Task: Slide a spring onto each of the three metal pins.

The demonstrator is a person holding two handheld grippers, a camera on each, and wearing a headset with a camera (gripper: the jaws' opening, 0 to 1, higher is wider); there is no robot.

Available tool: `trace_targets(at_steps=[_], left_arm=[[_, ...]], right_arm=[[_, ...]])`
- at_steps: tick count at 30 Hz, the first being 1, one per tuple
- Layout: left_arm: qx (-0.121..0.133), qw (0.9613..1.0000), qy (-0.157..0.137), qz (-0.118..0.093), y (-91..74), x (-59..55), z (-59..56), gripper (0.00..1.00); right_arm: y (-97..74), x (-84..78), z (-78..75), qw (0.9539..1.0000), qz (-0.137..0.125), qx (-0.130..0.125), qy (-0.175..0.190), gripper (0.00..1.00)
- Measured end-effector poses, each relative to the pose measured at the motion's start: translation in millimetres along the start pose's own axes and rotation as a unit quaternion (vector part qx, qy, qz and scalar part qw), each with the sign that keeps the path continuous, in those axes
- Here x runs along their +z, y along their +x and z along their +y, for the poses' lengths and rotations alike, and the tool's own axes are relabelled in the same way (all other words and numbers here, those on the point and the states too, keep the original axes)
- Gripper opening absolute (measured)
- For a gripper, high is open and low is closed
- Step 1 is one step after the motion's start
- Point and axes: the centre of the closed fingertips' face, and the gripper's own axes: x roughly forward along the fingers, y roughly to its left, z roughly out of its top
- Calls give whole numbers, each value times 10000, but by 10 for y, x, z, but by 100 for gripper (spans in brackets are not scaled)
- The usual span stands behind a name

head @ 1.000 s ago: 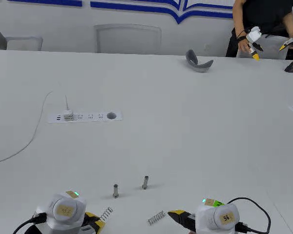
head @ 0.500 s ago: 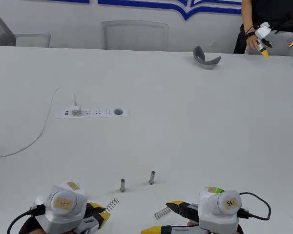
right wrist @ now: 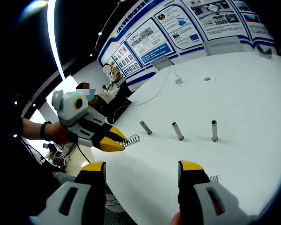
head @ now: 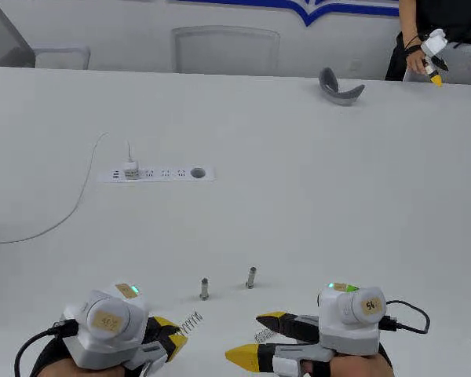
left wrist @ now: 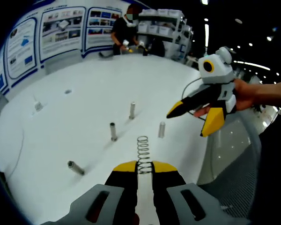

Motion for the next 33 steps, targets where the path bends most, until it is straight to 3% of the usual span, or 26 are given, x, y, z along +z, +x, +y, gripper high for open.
trace_targets(at_steps=[10,19,33], left_arm=[[-171,9991,396,60,9,44,-176,10],[-438,9970,637,-14,62,94,-386,10],[-576,9952,791,-27,69,113,-490,10]], right_arm=[[73,18,128,9995,-2,279,169,56],[131,55,176,9988,15,435,236,45],[194,13,277,9960,109,724,513,30]])
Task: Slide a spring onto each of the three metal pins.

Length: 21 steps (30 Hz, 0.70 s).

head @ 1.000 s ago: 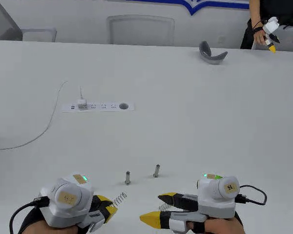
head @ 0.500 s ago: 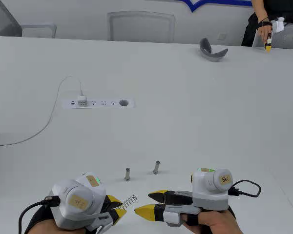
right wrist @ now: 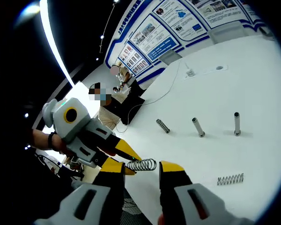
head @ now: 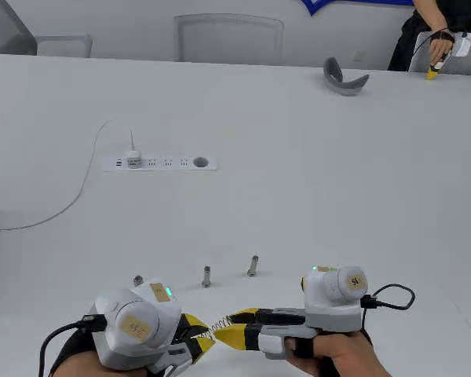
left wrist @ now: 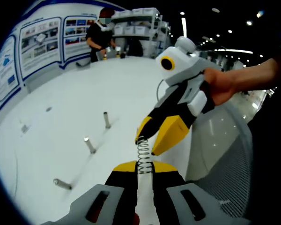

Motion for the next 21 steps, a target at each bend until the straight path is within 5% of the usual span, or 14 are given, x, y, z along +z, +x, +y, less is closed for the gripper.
trace_targets(at_steps=[21], left_arm=[[-82,9998,144,70,11,-33,-49,10]], right_arm=[[-2,-35,21,9999,111,65,-48,22]])
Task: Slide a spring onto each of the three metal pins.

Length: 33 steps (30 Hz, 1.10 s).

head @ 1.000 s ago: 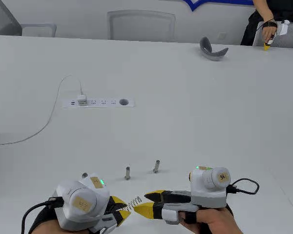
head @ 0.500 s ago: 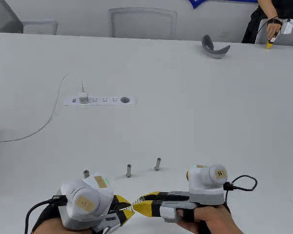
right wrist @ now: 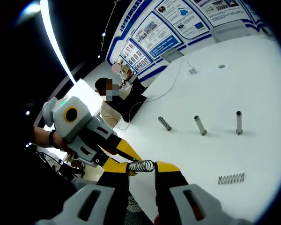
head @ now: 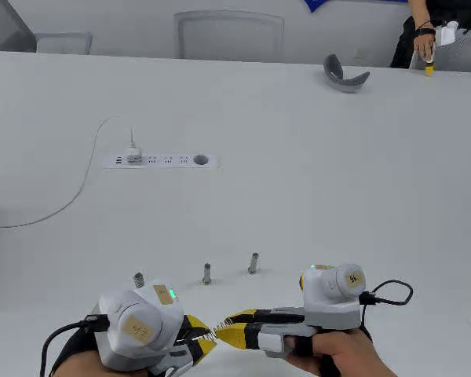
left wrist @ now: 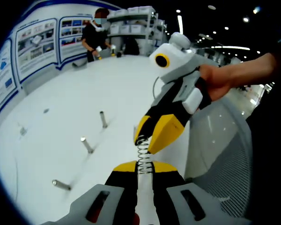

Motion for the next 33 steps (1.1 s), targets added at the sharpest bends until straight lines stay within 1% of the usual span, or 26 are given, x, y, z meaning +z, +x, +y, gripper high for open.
trace_targets(at_steps=[2,7,12,15,21,24,25,29,30,31,32,33], left_arm=[[0,10000,9,-19,-1,10,-9,10],[-43,9999,125,-39,11,38,-49,10],[-68,9999,139,-53,23,53,-56,10],[-86,9998,174,-58,32,67,-56,10],[-119,9997,190,-82,36,90,-49,10],[-152,9996,204,-125,32,121,-48,10],[-168,9995,202,-152,32,137,-46,10],[-205,9993,208,-252,37,191,-48,10],[-231,9991,195,-286,40,208,-50,10],[-245,9990,204,-303,42,217,-52,10],[-272,9988,243,-331,46,233,-59,10],[-295,9986,260,-350,46,244,-65,10]], right_arm=[[2,-2,0,10000,11,27,39,22],[17,-24,5,9998,142,140,66,21],[4,22,57,9994,149,306,115,14],[13,6,98,9988,292,395,57,13],[-2,28,120,9986,381,362,-11,12],[-17,53,128,9984,447,323,-131,12],[-29,67,135,9979,516,284,-261,12],[-54,104,149,9939,816,176,-717,12],[-58,115,165,9913,924,166,-921,12],[-63,116,169,9891,1023,147,-1045,12],[-72,117,179,9853,1179,126,-1227,12],[-78,117,183,9825,1274,129,-1355,12]])
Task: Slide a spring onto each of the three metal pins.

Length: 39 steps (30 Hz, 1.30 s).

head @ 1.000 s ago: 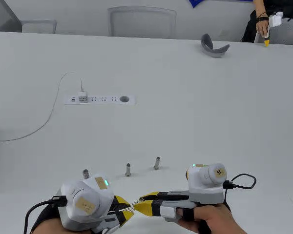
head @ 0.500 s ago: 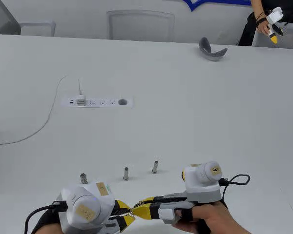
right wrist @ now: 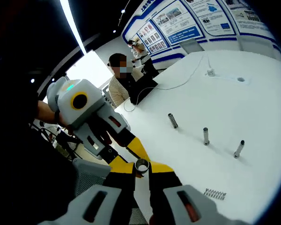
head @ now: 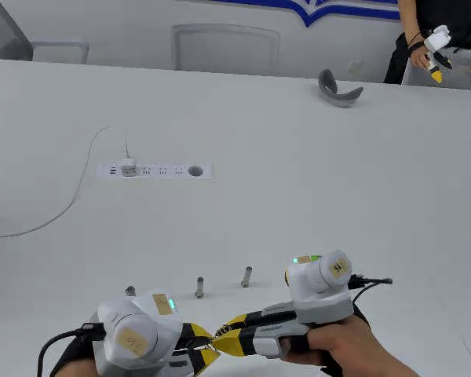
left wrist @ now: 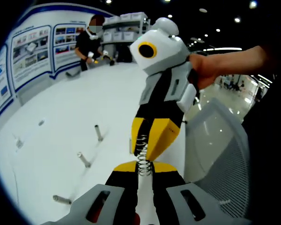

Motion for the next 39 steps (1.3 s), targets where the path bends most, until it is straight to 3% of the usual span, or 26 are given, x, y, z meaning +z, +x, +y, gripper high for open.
trace_targets(at_steps=[6,9,21,26,36,39], left_arm=[[-72,9998,156,-84,-4,66,-21,10],[-114,9997,215,-100,-8,83,-47,10],[-361,9986,363,-129,-8,95,-162,10],[-485,9978,440,-96,0,93,-217,10],[-665,9955,665,88,35,21,-310,10],[-640,9955,688,97,48,-20,-307,10]], right_arm=[[-45,-13,36,9959,613,14,-669,12],[-55,-37,59,9901,871,57,-1096,12],[-85,-129,145,9784,1236,237,-1640,12],[-93,-168,183,9711,1369,303,-1930,13],[-60,-289,231,9582,1765,393,-2219,12],[-36,-307,219,9571,1795,337,-2250,12]])
